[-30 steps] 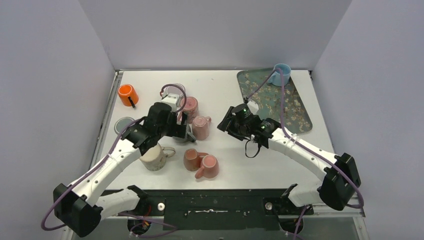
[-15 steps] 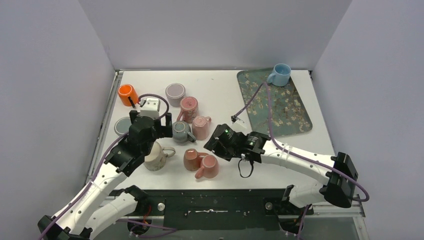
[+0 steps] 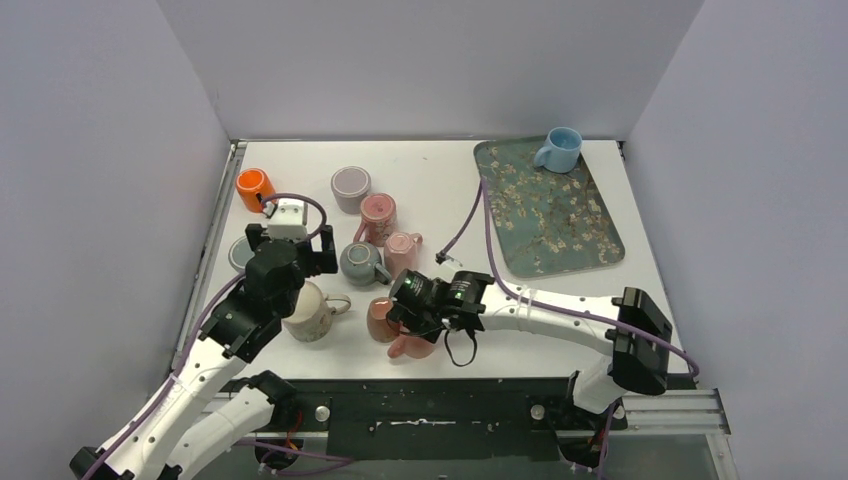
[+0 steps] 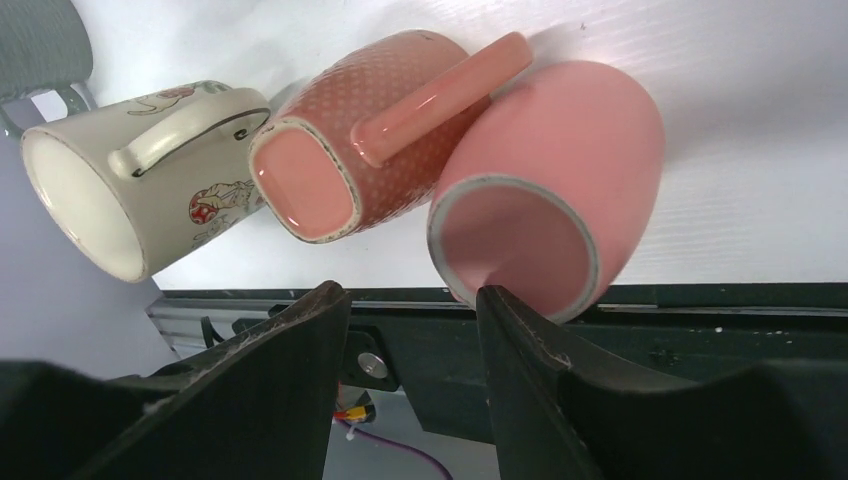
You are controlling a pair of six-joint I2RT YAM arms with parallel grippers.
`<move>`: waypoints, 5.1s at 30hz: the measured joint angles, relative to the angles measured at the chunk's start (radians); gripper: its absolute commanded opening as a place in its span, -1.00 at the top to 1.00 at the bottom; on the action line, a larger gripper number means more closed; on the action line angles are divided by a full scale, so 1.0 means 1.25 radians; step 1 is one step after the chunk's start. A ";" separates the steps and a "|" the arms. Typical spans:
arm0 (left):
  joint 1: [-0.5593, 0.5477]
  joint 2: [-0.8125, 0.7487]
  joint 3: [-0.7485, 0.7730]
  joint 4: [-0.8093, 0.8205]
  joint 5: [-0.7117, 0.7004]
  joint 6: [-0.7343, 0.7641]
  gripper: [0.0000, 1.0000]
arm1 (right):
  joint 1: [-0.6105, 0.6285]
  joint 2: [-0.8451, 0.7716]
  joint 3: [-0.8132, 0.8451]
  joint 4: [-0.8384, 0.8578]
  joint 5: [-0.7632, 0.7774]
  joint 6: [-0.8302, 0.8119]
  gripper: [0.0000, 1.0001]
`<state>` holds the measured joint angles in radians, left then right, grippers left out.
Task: Turn the mug right side up
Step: Turn over the cup at the center of the board.
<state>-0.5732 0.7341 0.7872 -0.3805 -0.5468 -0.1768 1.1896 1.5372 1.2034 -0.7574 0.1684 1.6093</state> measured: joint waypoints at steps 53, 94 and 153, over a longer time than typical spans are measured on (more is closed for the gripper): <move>-0.443 0.233 -0.027 -0.023 0.265 -0.296 -0.19 | -0.187 -0.556 -0.204 0.204 0.242 -0.506 -0.04; -0.526 0.514 0.019 0.044 0.108 -0.338 1.00 | -0.187 -0.668 -0.304 0.240 0.301 -0.525 -0.11; -0.163 0.159 -0.165 0.786 0.546 -0.893 1.00 | -0.187 -0.528 -0.425 0.853 -0.065 -0.346 0.29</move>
<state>-0.7765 0.9333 0.5808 0.6022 0.1356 -1.2926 0.9562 0.8768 0.6727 0.3084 0.0875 1.1767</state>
